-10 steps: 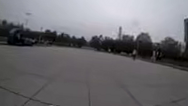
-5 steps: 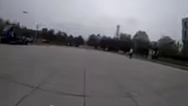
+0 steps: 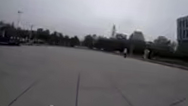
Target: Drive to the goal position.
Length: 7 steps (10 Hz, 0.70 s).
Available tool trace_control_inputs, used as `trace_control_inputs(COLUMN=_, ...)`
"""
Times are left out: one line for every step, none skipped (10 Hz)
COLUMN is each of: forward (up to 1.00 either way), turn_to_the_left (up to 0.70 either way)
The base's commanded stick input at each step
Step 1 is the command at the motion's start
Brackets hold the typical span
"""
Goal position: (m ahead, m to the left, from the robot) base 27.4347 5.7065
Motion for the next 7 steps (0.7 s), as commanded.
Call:
trace_control_inputs(forward=1.0, turn_to_the_left=-0.07)
trace_control_inputs(forward=1.0, turn_to_the_left=-0.19)
trace_control_inputs(forward=1.0, turn_to_the_left=-0.22)
trace_control_inputs(forward=1.0, turn_to_the_left=-0.06)
trace_control_inputs(forward=1.0, turn_to_the_left=0.0)
trace_control_inputs(forward=1.0, turn_to_the_left=0.0)
trace_control_inputs(forward=1.0, turn_to_the_left=0.0)
